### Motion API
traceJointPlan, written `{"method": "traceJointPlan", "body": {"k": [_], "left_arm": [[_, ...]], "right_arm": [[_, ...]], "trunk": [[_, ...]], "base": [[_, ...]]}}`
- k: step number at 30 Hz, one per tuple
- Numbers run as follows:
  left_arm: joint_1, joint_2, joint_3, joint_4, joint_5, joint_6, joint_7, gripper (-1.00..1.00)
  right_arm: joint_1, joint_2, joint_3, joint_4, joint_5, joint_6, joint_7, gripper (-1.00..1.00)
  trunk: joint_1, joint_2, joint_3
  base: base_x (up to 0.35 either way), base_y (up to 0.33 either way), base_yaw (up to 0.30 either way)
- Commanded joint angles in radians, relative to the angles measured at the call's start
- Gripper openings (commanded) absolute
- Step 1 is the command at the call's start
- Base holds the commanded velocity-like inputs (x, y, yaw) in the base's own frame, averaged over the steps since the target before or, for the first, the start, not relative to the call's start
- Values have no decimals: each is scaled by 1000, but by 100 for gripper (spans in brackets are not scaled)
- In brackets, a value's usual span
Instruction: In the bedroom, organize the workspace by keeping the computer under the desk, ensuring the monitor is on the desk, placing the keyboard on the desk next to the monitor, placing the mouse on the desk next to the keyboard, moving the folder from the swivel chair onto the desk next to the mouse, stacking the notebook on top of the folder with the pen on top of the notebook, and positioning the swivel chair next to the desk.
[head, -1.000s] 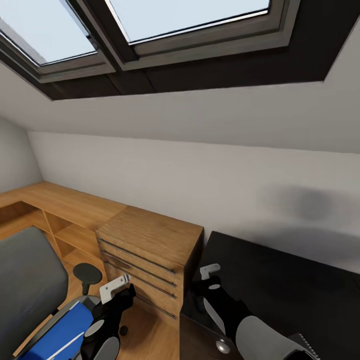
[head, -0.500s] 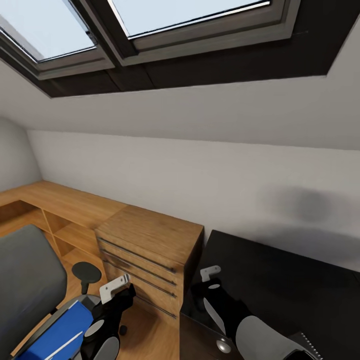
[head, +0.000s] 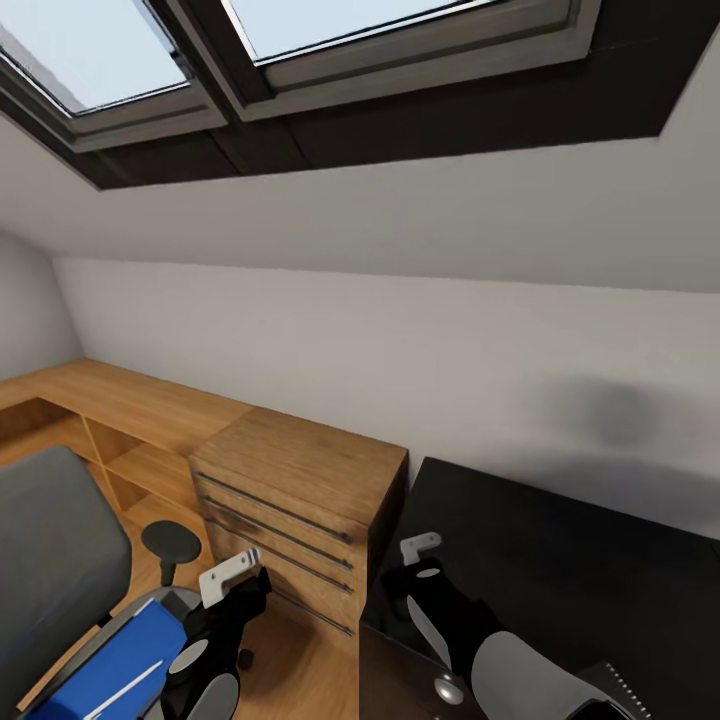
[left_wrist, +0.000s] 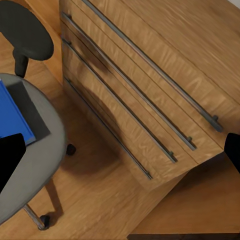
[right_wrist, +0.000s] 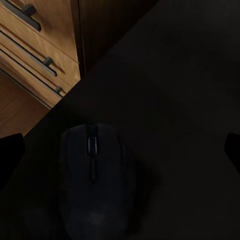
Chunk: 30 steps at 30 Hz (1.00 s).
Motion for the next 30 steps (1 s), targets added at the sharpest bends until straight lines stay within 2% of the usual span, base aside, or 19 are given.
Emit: {"method": "traceJointPlan", "body": {"k": [1,7,15,24,30], "left_arm": [[-1,1,-2,-1,3,5,7,100],[-1,1,-2,-1,3,5,7,100],[-1,1,-2,-1,3,6,7,100],[-1,0,-2,-1,3,5,7,100],[-1,0,-2,-1,3,5,7,100]], "right_arm": [[-1,0,7,-1,-11,4,-6,100],[-1,0,8,-1,-11,4,23,100],[-1,0,8,-1,-10,6,26,100],[-1,0,6,-5,-14,65,23,100],[-1,0,6,-5,-14,71,21,100]], "trunk": [[4,-8,-5],[27,-50,-23],[58,-106,-49],[58,-106,-49],[81,-148,-67]], "base": [[0,0,0],[0,0,0],[0,0,0],[0,0,0],[0,0,0]]}}
